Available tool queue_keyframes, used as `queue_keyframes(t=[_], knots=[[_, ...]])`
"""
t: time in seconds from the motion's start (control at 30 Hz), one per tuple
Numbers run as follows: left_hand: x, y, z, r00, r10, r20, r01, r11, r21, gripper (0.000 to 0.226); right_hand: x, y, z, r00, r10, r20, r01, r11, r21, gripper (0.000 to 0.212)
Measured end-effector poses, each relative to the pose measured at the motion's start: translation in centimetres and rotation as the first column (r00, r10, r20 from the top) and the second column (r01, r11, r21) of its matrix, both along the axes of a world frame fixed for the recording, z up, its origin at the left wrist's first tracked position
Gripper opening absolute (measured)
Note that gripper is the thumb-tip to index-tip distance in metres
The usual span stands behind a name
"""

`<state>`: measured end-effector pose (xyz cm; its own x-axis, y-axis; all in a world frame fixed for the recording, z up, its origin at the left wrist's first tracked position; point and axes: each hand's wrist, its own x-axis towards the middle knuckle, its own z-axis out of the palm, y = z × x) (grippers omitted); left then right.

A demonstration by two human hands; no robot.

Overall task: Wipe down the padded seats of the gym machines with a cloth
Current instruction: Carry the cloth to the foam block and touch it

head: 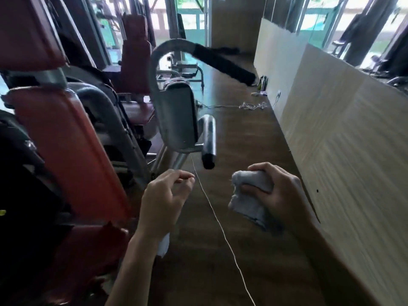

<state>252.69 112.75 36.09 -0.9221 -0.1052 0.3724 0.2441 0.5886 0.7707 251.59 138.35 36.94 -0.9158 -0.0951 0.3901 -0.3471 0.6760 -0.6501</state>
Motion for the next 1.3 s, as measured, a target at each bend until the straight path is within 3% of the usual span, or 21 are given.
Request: queue_keyframes(t=[0.27, 0.7, 1.13, 1.3], knots=[[-5.5, 11.1, 1.4, 1.000, 0.001, 0.009, -0.001, 1.000, 0.007, 0.013, -7.5, 10.4, 0.1, 0.999, 0.037, 0.000, -0.037, 0.999, -0.017, 0.037], [-17.9, 16.3, 1.9, 0.995, -0.078, -0.060, 0.076, 0.996, -0.039, 0.007, -18.5, 13.7, -0.3, 0.999, 0.024, -0.027, -0.025, 0.999, -0.034, 0.040], [-32.0, 21.0, -2.1, 0.999, -0.046, 0.019, 0.047, 0.992, -0.114, 0.025, -32.3, 19.1, -1.6, 1.000, -0.017, -0.005, 0.017, 1.000, -0.013, 0.037], [-39.4, 24.0, -4.3, 0.998, -0.015, 0.059, 0.024, 0.988, -0.150, 0.018, -40.3, 22.3, -3.6, 0.999, 0.034, 0.042, -0.034, 0.999, -0.004, 0.036]])
